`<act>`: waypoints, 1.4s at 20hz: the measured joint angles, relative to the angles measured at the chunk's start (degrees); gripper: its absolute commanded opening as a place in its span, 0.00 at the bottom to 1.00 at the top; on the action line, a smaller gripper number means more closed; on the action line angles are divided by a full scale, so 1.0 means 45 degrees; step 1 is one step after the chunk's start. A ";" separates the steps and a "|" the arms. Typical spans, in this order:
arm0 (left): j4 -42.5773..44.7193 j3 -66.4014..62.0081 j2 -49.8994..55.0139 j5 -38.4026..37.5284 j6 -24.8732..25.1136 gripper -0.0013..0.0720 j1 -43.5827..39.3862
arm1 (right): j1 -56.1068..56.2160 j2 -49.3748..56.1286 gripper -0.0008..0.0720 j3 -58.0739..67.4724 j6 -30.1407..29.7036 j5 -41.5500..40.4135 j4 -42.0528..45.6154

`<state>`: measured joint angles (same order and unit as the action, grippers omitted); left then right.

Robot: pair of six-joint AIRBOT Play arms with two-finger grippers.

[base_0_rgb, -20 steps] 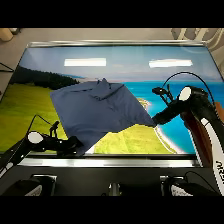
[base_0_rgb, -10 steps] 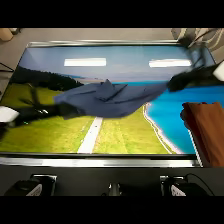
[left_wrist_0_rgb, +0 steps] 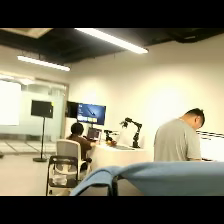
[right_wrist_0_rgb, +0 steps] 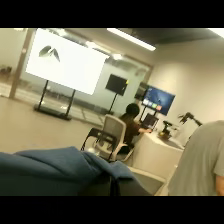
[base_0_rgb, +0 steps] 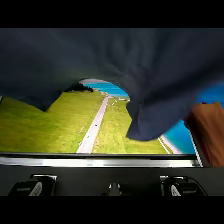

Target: Fold the shirts.

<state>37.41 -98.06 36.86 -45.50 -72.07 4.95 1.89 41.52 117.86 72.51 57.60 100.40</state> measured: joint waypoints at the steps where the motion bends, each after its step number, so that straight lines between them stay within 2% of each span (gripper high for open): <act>1: 0.0112 -0.0146 -0.0058 -0.0107 -0.0034 0.05 0.0044 | 0.0000 -0.0204 0.03 0.0102 0.0024 -0.0010 0.0223; 5: 0.1180 0.0233 -0.0126 -0.0801 -0.0573 0.05 0.0141 | 0.0000 -0.0175 0.03 0.0248 0.0053 0.0617 0.0680; 8: 0.2259 0.1545 -0.0107 -0.1481 -0.1122 0.05 0.0160 | 0.0015 0.0748 0.03 0.0180 -0.0296 0.2074 0.0811; 12: 0.3011 0.4629 0.0481 -0.1899 -0.1365 0.05 0.0160 | 0.0019 0.3084 0.03 -0.0675 -0.0981 0.4503 0.0831; 15: 0.3332 0.7004 0.1642 -0.1501 -0.0831 0.05 0.0165 | 0.0019 0.5727 0.03 -0.1904 -0.1117 0.5163 0.0194; 20: 0.3769 0.8607 0.4920 -0.0219 0.0029 0.05 0.0364 | 0.0015 1.0292 0.03 -0.2851 0.0403 0.3327 -0.2584; 23: 0.3803 0.8548 0.6611 0.0107 -0.0175 0.05 0.0719 | 0.0015 1.1982 0.03 -0.3007 0.1141 0.1622 -0.4954; 26: 0.3798 0.8495 0.7781 0.0175 -0.0704 0.06 0.0869 | 0.0010 1.2818 0.04 -0.3070 0.1457 0.0272 -0.6348; 27: 0.3784 0.8490 0.8111 0.0112 -0.0835 0.09 0.0811 | 0.0005 1.2973 0.21 -0.3070 0.1467 -0.0019 -0.6630; 28: 0.3740 0.8476 0.8412 0.0097 -0.1039 0.33 0.0724 | 0.0005 1.3138 0.58 -0.3084 0.1467 -0.0092 -0.6805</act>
<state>54.24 -59.92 74.72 -45.06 -76.75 8.21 1.91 100.64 103.98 79.11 57.19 69.78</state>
